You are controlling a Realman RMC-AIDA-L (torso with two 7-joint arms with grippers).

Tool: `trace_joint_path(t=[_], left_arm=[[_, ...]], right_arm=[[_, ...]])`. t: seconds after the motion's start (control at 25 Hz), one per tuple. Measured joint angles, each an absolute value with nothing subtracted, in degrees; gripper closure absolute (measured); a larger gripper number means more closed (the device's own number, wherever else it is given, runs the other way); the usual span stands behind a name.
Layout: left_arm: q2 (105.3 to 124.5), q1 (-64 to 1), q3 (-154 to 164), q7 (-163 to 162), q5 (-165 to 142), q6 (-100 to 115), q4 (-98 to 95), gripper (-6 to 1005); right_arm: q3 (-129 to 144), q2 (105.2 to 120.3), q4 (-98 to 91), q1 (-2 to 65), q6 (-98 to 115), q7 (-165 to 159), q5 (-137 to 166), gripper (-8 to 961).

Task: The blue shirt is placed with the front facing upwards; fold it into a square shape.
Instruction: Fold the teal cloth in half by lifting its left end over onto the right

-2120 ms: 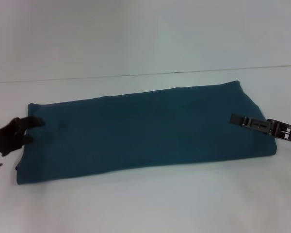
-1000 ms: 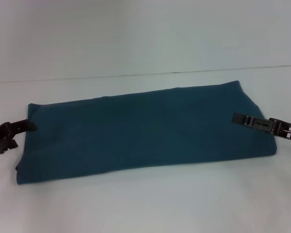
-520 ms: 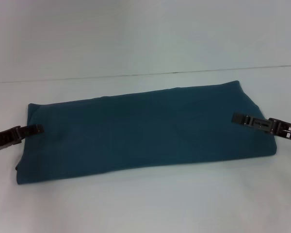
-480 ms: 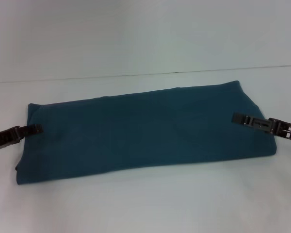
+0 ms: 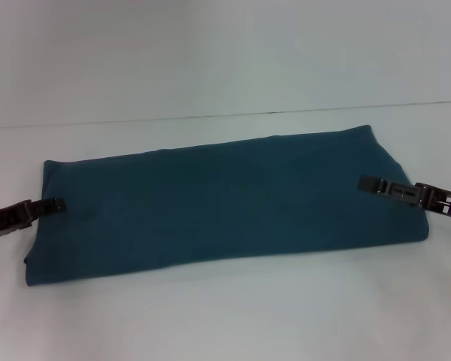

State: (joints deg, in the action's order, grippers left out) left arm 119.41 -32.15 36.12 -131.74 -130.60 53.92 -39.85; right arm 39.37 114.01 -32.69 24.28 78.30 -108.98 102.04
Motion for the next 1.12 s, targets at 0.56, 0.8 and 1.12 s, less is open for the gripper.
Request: trace_joint_path(t=[0.56,0.8,1.12], left_arm=[[119.18,-32.3,36.2,-131.8,-130.7,53.9,-38.4,130],[119.17,-32.5,36.2,-131.8,-131.7,53.9,-38.2,129],[118.86,-33.6,36.2,-131.8,-132.8,53.8,-36.9,133]], right_arm=[[39.4,113.99,-32.7,24.2,78.3,-109.0,102.0,118],[39.4,113.99,-32.7,24.2,78.3,-109.0,102.0,118],[39.4,113.97,-32.7,24.2,78.3,-109.0,102.0,118]])
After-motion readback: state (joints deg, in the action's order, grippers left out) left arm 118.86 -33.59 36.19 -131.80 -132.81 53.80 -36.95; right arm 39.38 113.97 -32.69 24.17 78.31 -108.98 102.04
